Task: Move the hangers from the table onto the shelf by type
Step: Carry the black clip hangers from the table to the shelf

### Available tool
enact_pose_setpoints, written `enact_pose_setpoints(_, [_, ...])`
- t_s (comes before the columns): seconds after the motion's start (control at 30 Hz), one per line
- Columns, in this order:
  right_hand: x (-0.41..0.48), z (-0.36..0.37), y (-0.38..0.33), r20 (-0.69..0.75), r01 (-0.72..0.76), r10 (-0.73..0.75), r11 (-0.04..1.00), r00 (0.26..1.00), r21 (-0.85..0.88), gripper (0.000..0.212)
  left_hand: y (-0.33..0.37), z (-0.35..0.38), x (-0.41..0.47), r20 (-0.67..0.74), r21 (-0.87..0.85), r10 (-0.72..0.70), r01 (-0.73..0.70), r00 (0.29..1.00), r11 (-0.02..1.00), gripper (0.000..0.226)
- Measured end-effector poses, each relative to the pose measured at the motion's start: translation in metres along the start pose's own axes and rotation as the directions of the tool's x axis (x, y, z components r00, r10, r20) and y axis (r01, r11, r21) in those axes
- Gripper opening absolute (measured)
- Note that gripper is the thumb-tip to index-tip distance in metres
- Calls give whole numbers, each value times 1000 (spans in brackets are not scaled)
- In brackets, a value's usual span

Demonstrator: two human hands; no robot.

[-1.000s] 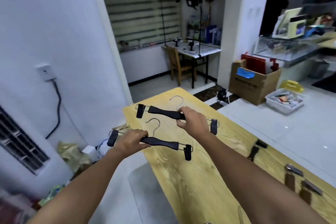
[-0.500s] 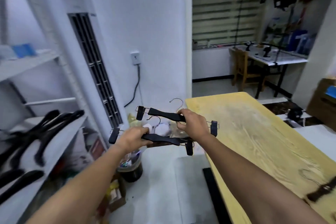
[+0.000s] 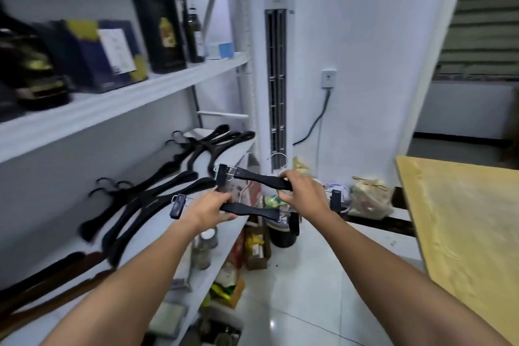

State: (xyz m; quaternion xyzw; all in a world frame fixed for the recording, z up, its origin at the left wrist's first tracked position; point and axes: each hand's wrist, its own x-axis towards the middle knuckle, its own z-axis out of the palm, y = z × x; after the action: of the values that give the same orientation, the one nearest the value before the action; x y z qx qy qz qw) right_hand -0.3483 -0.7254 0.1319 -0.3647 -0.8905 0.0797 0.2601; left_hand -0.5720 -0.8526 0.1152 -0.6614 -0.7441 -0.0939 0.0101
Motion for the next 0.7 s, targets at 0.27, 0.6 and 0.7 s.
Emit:
enact_pose_setpoints(0.27, [-12, 44, -129, 98, 260, -272, 959, 957, 115, 34, -65, -36, -155, -96, 36, -287, 291, 953, 956, 31])
enact_pose_setpoints(0.6, [-40, 78, -297, 172, 540, -611, 775, 773, 328, 34, -79, -79, -338, -192, 11, -630, 644, 752, 765, 31])
enact_pose_setpoints(0.7, [-59, 85, -336, 160, 594, -675, 720, 721, 359, 34, -72, -80, -387, -211, 14, -716, 734, 666, 679, 30])
